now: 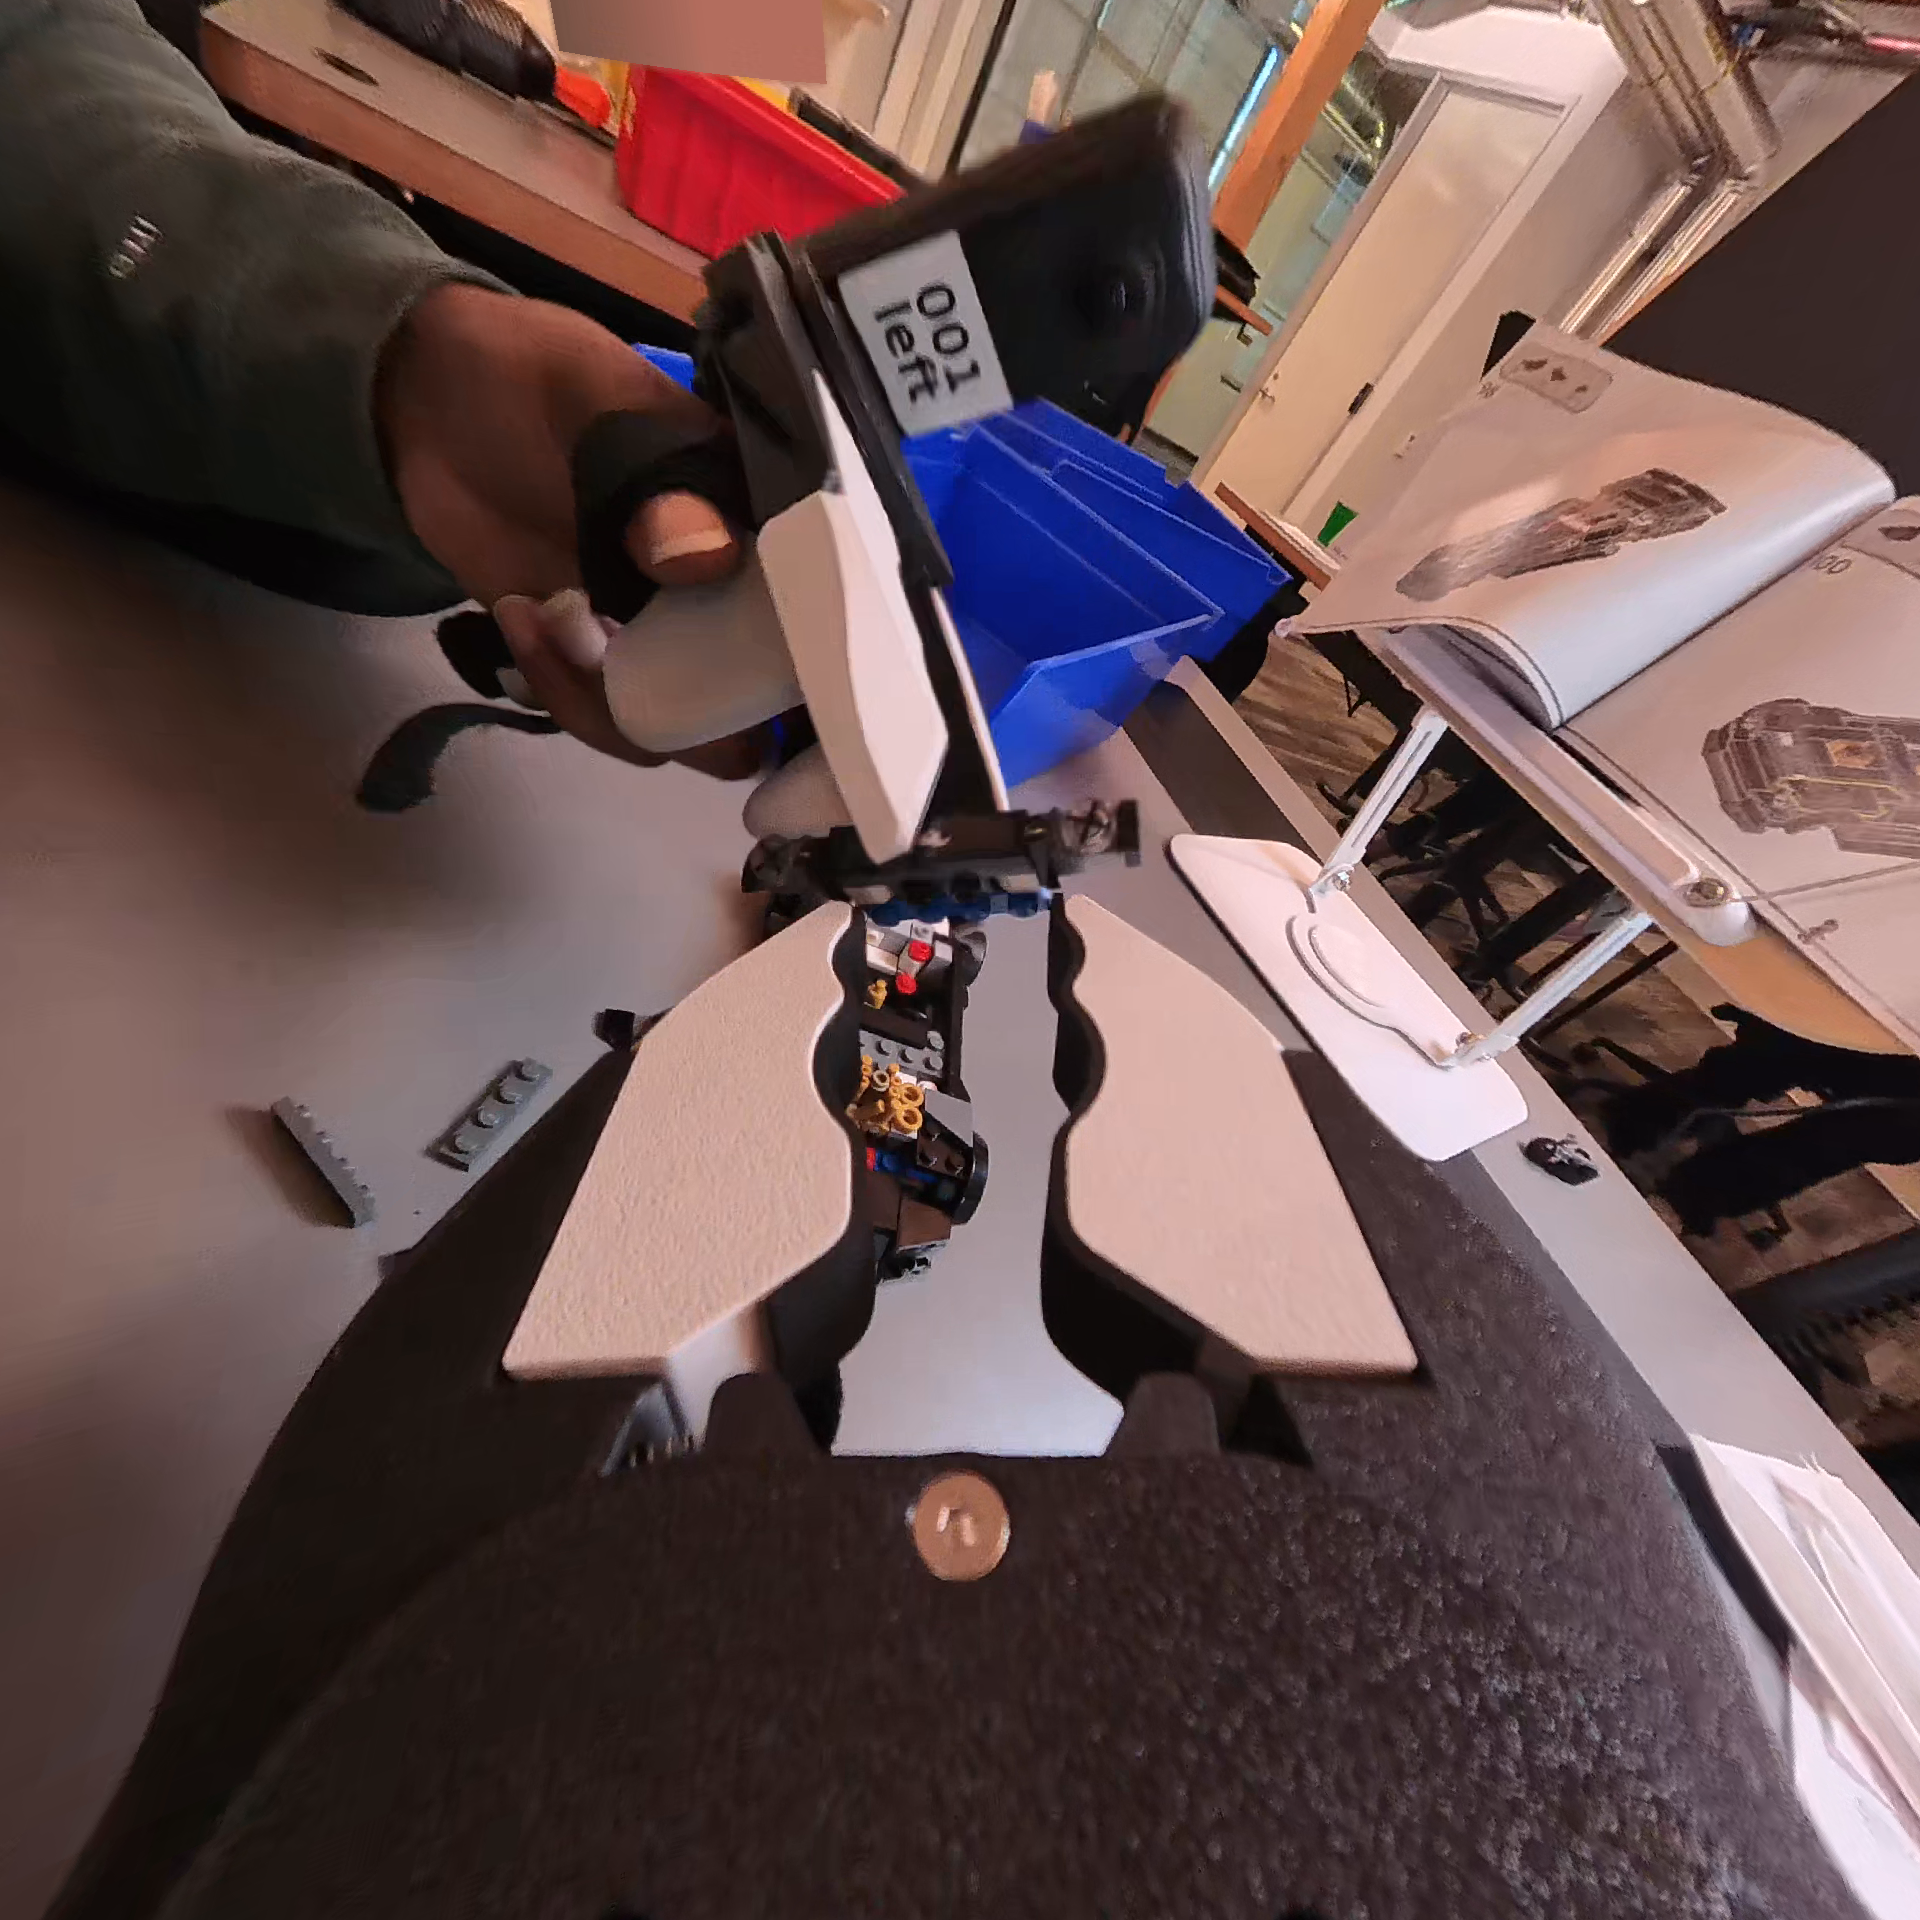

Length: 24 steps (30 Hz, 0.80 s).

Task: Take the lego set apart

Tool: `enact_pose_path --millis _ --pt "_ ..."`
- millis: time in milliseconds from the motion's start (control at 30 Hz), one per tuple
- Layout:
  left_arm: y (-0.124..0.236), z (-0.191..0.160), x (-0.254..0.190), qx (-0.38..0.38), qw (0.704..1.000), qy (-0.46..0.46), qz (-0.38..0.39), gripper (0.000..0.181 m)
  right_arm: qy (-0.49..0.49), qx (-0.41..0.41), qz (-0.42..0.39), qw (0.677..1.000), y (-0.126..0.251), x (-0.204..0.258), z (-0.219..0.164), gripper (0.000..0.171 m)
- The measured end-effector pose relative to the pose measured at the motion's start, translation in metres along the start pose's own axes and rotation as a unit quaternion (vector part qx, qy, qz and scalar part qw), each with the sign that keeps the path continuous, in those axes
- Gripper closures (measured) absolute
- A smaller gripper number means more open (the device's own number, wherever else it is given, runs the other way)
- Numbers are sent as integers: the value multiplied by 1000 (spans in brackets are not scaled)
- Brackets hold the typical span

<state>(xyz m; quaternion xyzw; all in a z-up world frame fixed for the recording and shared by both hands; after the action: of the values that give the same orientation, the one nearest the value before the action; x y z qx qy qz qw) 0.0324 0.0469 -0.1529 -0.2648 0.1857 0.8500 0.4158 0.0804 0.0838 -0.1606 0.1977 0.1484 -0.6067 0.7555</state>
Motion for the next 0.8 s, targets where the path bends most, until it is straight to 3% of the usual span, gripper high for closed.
enact_pose_path --millis 300,567,800 --pt "-2 -4 0 64 977 -171 114 159 -8 19 9 1000 0 -1 -8 138" --pt "3 -6 9 114 930 -285 203 159 -155 10 77 985 12 -9 -13 138" --pt "0 -11 13 125 925 -291 212 159 -267 37 102 958 4 -9 -14 141"
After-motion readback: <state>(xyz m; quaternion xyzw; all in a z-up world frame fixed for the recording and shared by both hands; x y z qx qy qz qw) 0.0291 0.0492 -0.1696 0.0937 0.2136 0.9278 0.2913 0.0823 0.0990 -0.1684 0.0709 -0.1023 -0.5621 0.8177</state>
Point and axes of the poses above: each gripper's, where its closed fingertips meet, y back along the fingers, z out of its top, x = y × z across the jaws, the point moved 4 cm from there along y, back along the fingers, and after that the axes turned 6 degrees about -z, right-handed, at the moved point
